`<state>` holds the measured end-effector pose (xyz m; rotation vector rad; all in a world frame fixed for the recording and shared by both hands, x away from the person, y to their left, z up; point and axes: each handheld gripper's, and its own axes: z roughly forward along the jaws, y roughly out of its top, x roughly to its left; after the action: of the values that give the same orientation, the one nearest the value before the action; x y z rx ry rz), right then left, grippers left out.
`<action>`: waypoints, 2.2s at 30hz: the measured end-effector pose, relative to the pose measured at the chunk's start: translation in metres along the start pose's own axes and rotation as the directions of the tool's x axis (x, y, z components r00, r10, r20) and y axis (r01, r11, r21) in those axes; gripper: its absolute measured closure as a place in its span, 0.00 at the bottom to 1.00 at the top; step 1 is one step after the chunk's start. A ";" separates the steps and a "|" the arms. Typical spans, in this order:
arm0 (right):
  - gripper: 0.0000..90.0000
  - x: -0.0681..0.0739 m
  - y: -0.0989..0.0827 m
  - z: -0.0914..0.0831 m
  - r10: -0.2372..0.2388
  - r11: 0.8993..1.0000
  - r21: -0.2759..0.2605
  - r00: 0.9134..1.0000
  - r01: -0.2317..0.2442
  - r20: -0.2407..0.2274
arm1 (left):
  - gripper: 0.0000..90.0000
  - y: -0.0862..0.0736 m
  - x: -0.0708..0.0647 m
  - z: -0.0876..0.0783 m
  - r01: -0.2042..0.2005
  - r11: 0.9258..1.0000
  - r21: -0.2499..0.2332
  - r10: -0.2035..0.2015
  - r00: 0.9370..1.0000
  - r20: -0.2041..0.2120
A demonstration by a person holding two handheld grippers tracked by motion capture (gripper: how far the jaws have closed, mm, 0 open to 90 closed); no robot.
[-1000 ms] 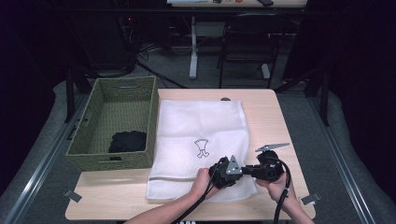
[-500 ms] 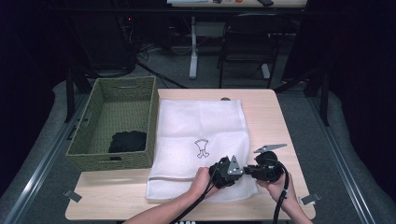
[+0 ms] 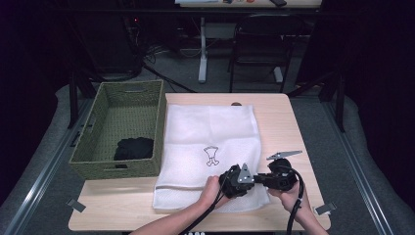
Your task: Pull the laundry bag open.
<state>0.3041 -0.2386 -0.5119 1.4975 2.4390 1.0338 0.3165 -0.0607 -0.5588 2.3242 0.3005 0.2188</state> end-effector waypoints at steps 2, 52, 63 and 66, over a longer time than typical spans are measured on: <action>0.93 0.000 0.000 0.000 0.001 1.000 -0.002 1.000 -0.001 -0.002 | 0.86 -0.001 0.000 0.000 0.005 1.000 -0.012 -0.005 1.000 0.002; 0.93 -0.008 -0.001 -0.008 -0.016 1.000 -0.003 0.996 0.016 0.090 | 0.91 -0.014 0.009 -0.017 -0.027 0.992 0.126 0.033 0.999 -0.040; 0.93 -0.011 -0.003 -0.009 -0.013 1.000 0.002 0.994 0.013 0.105 | 0.92 -0.024 0.013 -0.028 -0.020 0.988 0.153 0.027 0.999 -0.047; 0.93 -0.013 -0.003 -0.010 -0.014 1.000 0.002 0.993 0.014 0.116 | 0.92 -0.028 0.016 -0.033 -0.016 0.986 0.164 0.024 0.999 -0.048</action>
<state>0.3040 -0.2547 -0.5097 1.4946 2.3672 0.9159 0.3194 -0.0148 -0.5553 2.4875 0.3315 0.2717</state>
